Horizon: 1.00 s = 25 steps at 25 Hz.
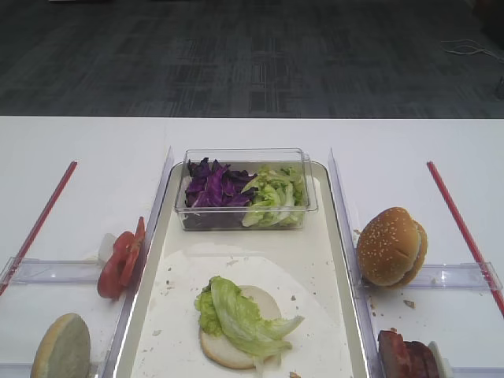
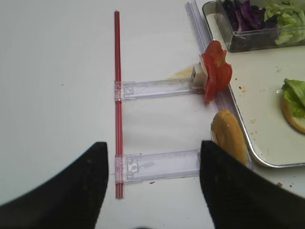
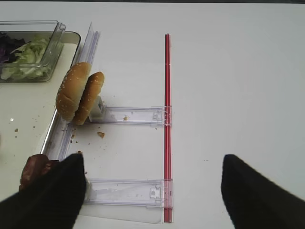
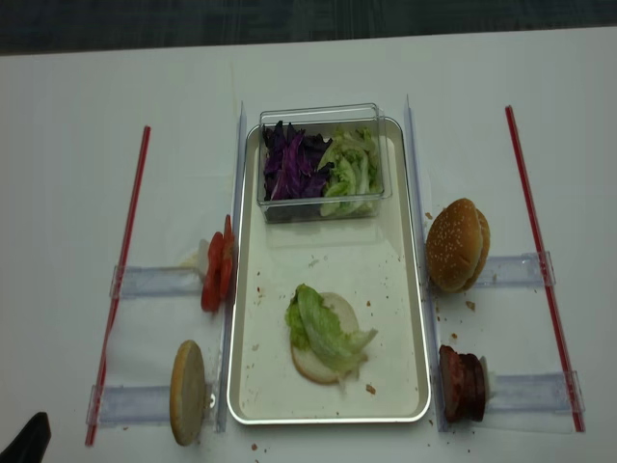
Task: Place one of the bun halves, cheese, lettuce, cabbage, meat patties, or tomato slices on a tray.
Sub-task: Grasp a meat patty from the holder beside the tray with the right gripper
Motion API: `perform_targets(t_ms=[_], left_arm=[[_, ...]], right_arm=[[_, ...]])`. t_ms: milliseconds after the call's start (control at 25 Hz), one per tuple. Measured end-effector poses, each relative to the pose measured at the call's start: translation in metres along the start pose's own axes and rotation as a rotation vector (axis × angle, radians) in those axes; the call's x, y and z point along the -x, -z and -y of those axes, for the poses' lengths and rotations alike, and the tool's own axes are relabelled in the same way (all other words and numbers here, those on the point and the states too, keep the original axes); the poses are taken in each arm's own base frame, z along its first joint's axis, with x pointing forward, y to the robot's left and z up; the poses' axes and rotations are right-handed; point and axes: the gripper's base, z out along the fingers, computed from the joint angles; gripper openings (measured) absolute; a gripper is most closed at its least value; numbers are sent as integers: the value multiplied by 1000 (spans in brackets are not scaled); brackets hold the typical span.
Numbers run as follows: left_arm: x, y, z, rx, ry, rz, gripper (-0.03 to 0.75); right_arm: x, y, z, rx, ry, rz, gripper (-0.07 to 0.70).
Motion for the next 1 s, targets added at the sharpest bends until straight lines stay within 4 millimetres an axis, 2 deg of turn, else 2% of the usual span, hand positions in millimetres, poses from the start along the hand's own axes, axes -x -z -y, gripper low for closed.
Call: perform_targets(t_ms=[1000], left_arm=[[0, 0, 0, 0, 0, 0, 428]], right_arm=[[0, 0, 0, 0, 0, 0, 579]])
